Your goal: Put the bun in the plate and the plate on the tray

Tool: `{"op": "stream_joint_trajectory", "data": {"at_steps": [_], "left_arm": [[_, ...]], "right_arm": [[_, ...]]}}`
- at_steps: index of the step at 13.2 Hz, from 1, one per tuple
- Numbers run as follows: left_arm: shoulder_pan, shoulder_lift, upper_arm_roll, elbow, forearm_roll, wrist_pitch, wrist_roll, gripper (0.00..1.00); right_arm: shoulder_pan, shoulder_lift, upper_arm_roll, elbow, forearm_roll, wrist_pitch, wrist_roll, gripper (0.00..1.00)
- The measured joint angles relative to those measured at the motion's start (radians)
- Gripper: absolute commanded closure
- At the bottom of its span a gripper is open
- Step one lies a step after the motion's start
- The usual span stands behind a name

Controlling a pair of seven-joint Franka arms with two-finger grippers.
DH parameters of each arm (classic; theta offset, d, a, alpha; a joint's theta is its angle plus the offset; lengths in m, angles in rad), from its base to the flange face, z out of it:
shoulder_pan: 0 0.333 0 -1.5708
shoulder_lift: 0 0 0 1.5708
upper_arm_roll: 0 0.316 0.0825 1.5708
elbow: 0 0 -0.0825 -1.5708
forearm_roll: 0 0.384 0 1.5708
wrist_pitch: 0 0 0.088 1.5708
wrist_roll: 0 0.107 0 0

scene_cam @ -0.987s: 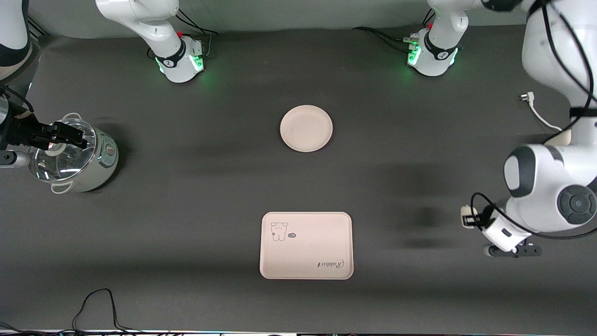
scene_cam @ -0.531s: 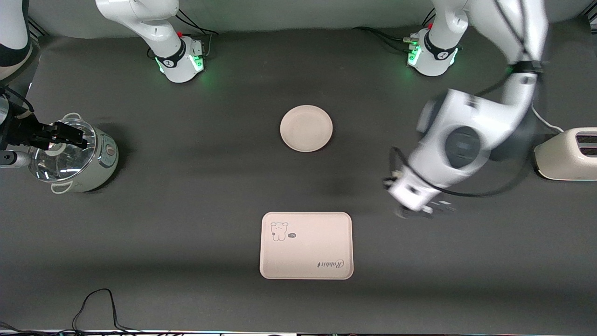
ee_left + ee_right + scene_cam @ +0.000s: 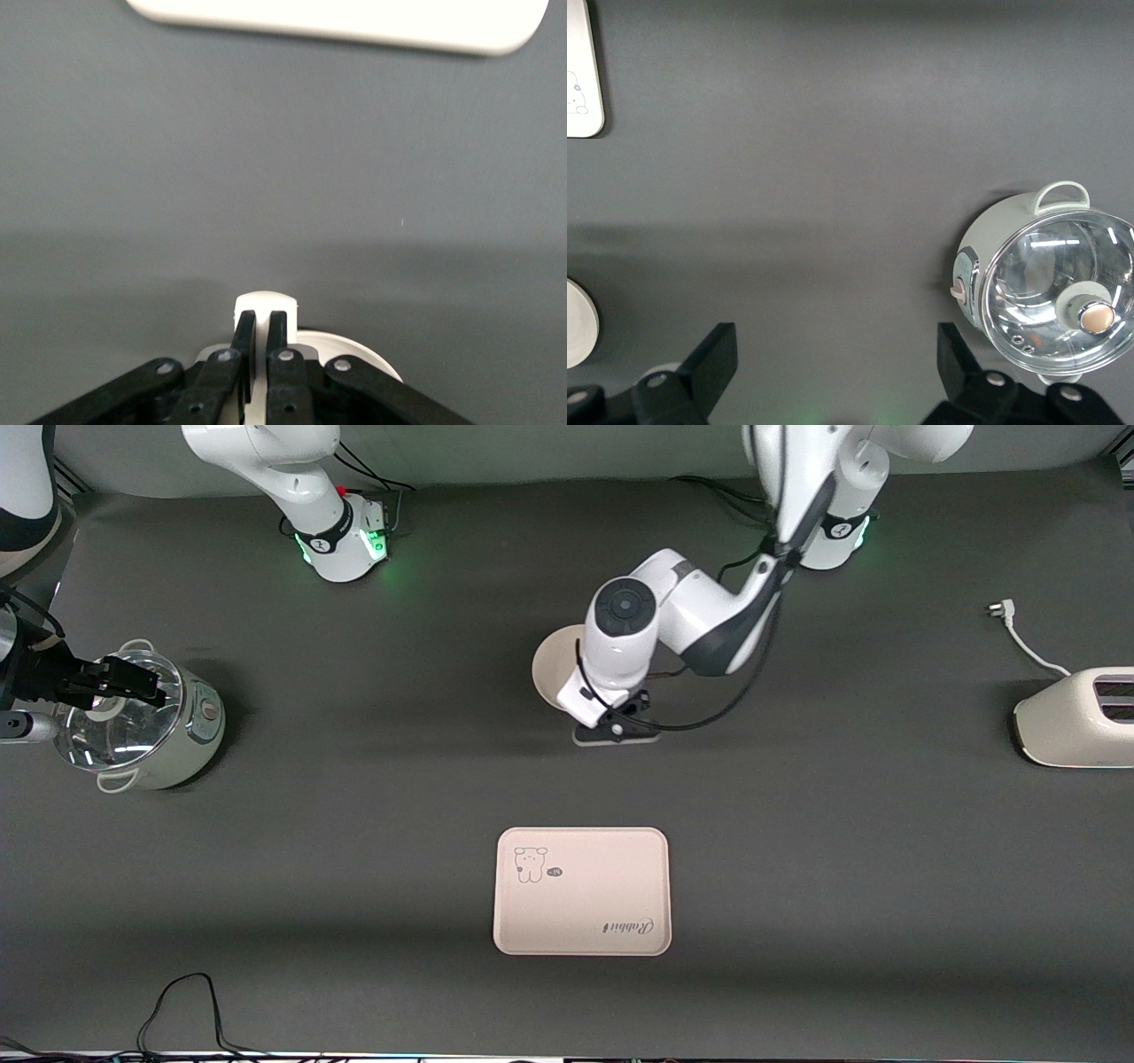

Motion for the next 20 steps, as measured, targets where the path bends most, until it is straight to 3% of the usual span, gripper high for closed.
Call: {"op": "stream_joint_trajectory", "data": {"at_steps": [2,4,6,8,9,18,20], "left_arm": [[-0.062,0.03,0.0,-0.074,0.0,0.108,-0.096,0.9],[-0.098,0.042,0.001,-0.1,0.0,0.144,-0.151,0.75],[-0.114,0.043,0.001,-0.106,0.0,0.145,-0.174,0.51],[-0.123,0.046,0.001,-0.109,0.0,0.156,-0.184,0.13],[-0.125,0.048,0.002,-0.111,0.0,0.161,-0.185,0.02],[-0.118,0.031,0.023,-0.087,0.013,0.191,-0.173,0.0],[-0.079,-0.003,0.03,-0.04,0.015,0.116,-0.102,0.0]], "right_arm": [[0.0,0.0,0.0,0.0,0.0,0.0,0.0,0.0],[0.0,0.0,0.0,0.0,0.0,0.0,0.0,0.0],[0.0,0.0,0.0,-0.001,0.0,0.0,0.0,0.0],[0.0,0.0,0.0,-0.001,0.0,0.0,0.0,0.0],[0.0,0.0,0.0,-0.001,0.0,0.0,0.0,0.0],[0.0,0.0,0.0,-0.003,0.0,0.0,0.0,0.0],[0.0,0.0,0.0,-0.003,0.0,0.0,0.0,0.0]]}}
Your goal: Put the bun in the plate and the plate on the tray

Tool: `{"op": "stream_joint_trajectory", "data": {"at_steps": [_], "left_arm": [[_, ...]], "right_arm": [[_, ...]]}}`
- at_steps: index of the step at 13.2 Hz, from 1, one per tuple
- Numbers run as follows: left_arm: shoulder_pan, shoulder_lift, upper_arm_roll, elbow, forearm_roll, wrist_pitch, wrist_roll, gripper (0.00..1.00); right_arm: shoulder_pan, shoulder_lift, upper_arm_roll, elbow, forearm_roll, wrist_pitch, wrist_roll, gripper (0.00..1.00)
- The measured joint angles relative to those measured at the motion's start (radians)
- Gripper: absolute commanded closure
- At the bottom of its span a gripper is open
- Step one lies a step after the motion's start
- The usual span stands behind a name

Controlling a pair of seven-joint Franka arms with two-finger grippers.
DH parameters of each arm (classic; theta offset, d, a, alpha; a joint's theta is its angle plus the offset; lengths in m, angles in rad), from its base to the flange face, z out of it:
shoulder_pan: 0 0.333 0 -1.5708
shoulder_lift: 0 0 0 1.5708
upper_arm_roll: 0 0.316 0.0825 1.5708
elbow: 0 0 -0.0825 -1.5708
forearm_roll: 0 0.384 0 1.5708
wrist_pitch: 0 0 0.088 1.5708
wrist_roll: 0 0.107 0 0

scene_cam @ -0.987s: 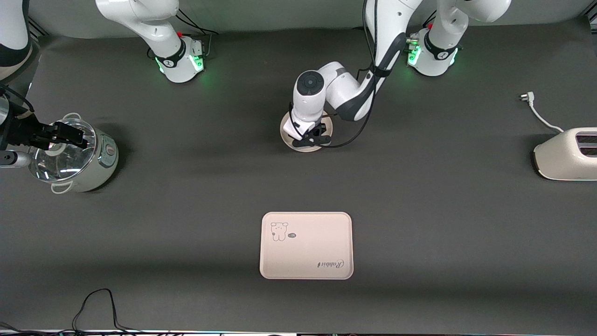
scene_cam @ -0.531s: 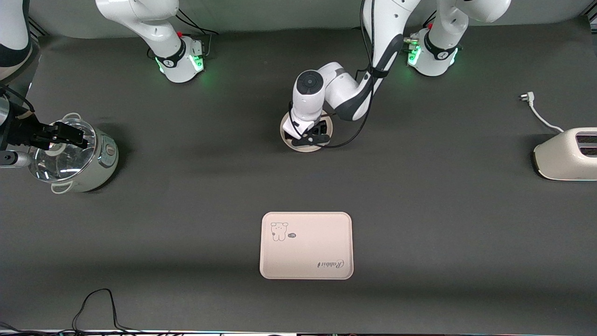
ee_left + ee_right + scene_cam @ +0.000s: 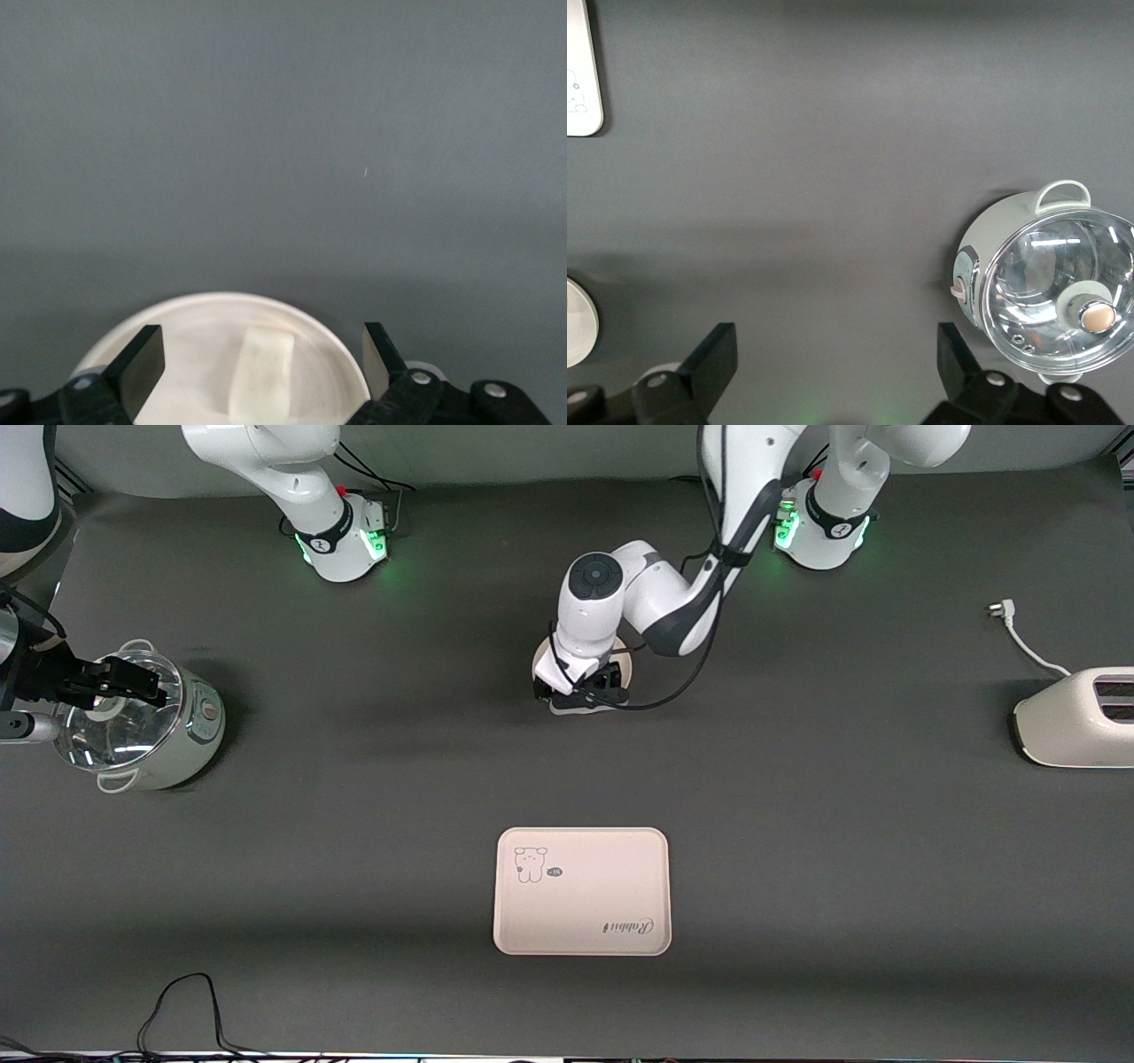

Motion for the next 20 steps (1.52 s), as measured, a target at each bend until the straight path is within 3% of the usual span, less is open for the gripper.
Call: {"op": "stream_joint_trajectory", "data": {"at_steps": [4,7,12,17,20], "left_arm": [[0.164,-0.057,0.008,0.191,0.036,-0.317,0.242,0.0],[0.347,-0.102,0.013,0.301,0.049,-0.476,0.508,0.0],[0.545,-0.207,0.012,0.328,0.049,-0.636,0.64,0.0],[0.762,-0.295,-0.054,0.327,0.045,-0.737,0.745,0.0],[0.811,-0.31,-0.047,0.327,0.045,-0.754,0.802,0.0]], "right_arm": [[0.023,0.0,0.001,-0.005,0.0,0.0,0.002,0.0],[0.09,0.0,0.003,-0.008,0.001,0.0,0.038,0.0],[0.236,0.0,0.008,-0.01,0.091,0.016,0.216,0.0],[0.529,0.003,0.013,-0.039,0.106,0.106,0.542,0.0],[0.678,0.004,0.015,-0.067,0.106,0.15,0.676,0.0]]}}
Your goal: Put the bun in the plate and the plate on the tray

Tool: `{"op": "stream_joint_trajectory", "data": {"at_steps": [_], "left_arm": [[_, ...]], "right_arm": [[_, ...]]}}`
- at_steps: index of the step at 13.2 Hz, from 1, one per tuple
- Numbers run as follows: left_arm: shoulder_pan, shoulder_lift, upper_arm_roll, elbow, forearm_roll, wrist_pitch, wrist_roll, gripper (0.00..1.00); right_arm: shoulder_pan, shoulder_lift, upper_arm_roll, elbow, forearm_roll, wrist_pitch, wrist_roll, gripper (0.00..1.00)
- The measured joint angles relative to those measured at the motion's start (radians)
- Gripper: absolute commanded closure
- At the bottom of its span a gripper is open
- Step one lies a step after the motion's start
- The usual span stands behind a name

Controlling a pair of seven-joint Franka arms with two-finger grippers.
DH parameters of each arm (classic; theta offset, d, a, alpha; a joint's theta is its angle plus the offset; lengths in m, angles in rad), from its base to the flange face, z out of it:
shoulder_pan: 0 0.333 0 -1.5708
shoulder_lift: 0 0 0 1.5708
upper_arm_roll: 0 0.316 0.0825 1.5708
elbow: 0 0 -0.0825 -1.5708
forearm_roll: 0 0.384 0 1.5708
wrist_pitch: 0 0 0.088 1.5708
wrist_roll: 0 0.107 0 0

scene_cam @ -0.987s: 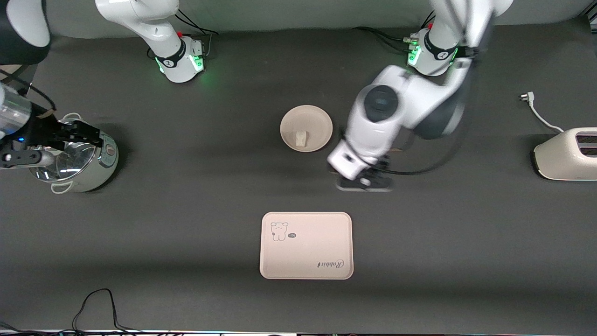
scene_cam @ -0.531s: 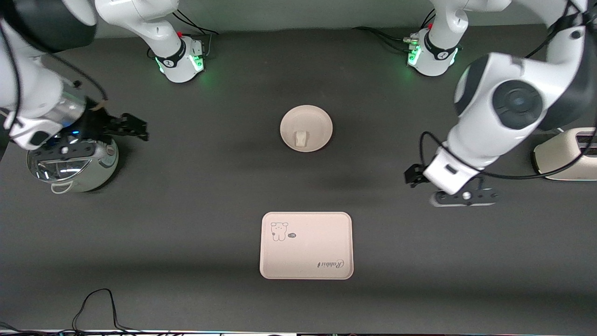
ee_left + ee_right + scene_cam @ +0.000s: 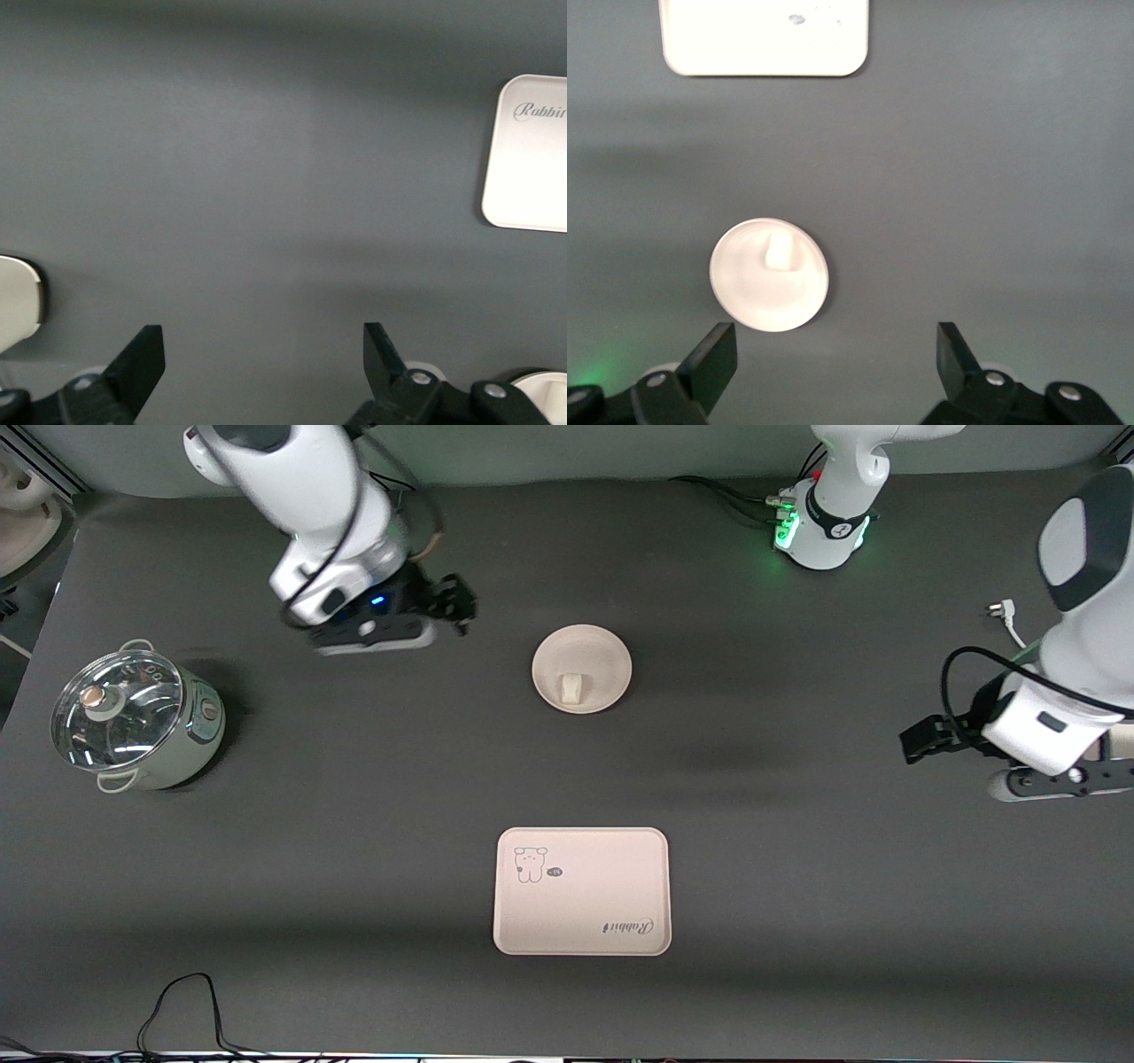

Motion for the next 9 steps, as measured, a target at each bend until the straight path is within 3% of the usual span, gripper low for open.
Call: {"op": "stream_joint_trajectory", "data": {"at_steps": [5,9], "left_arm": [[-0.001,-0.089,0.022,0.001,0.0,-0.108,0.075,0.0],[-0.004,-0.1,0.021,-0.004,0.001,-0.117,0.08,0.0]], "right_arm": [[0.168,-0.033,0.001,-0.127,0.023,0.123,0.144,0.0],[0.174,-0.164,-0.008,-0.298,0.1,0.208,0.132,0.0]]}}
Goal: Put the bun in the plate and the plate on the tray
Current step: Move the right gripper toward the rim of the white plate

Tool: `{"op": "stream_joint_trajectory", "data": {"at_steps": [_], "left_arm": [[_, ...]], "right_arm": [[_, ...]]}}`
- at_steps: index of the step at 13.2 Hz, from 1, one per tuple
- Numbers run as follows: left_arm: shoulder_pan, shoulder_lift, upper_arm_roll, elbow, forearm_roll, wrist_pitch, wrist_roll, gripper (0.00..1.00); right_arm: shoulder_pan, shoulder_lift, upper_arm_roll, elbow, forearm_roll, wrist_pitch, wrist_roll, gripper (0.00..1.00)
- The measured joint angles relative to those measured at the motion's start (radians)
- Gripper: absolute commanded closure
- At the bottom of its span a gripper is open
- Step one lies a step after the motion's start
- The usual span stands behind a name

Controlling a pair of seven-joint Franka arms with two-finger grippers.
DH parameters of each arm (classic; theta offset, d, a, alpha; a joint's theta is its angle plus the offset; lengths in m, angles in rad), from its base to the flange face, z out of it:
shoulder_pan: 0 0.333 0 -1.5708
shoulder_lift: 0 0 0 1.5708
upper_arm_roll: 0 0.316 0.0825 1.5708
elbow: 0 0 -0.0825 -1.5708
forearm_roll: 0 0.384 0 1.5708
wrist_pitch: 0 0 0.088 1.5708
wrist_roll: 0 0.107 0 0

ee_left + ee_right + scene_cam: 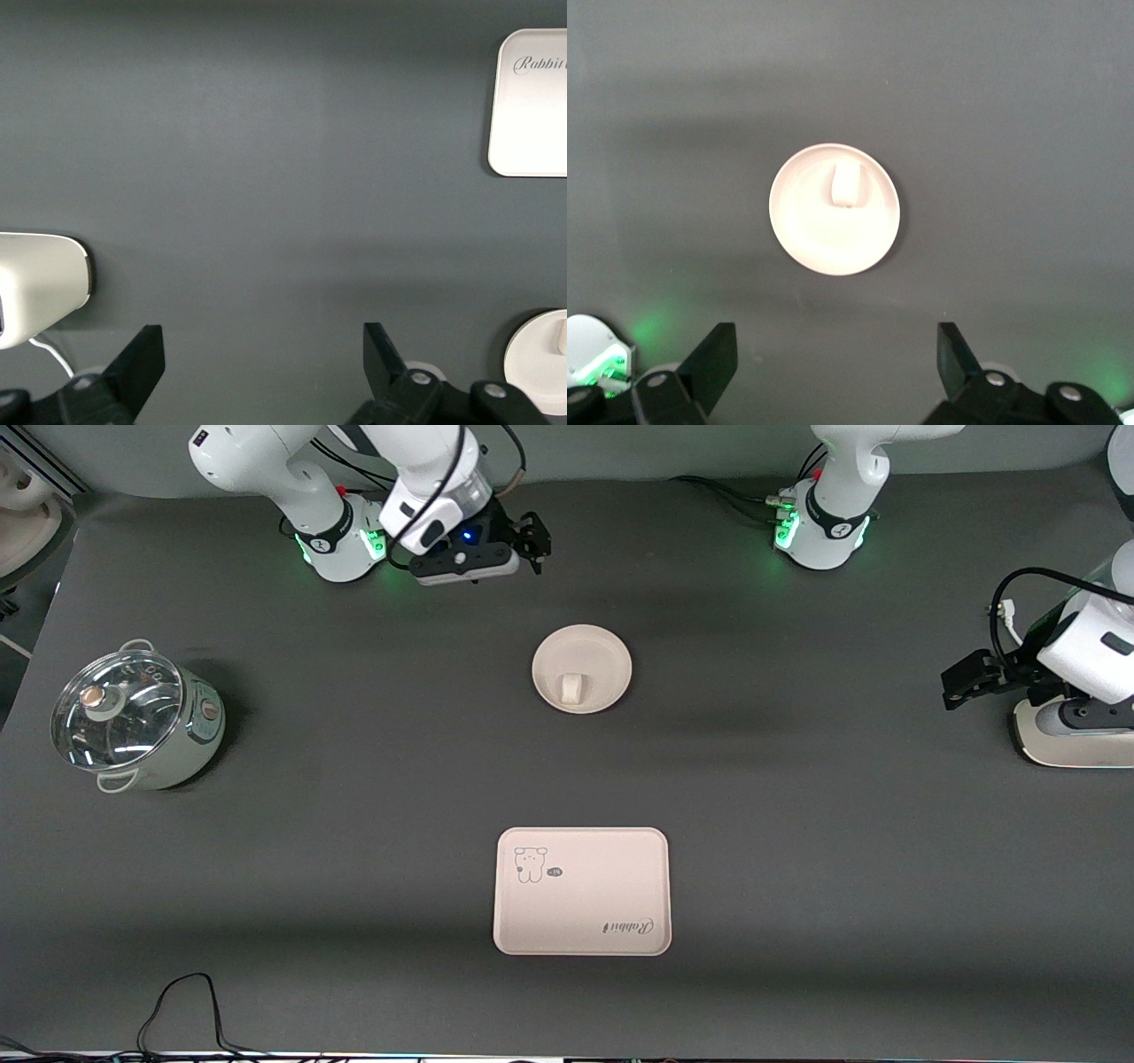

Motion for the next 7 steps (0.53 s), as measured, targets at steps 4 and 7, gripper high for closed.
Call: {"op": "stream_joint_trajectory", "data": {"at_steps": [4,7], "left_arm": [[-0.008,0.027,-0.008,-0.003,0.0,0.012,0.0,0.0],[-0.011,0.027,-0.009,-0.004,0.0,-0.022,0.0,0.0]], "right_arm": [[0.0,-0.028,-0.003,-0.076,0.023,0.058,-0.023,0.0],[0.001,-0.016,-0.001,-0.202,0.024,0.228,-0.027,0.0]]}}
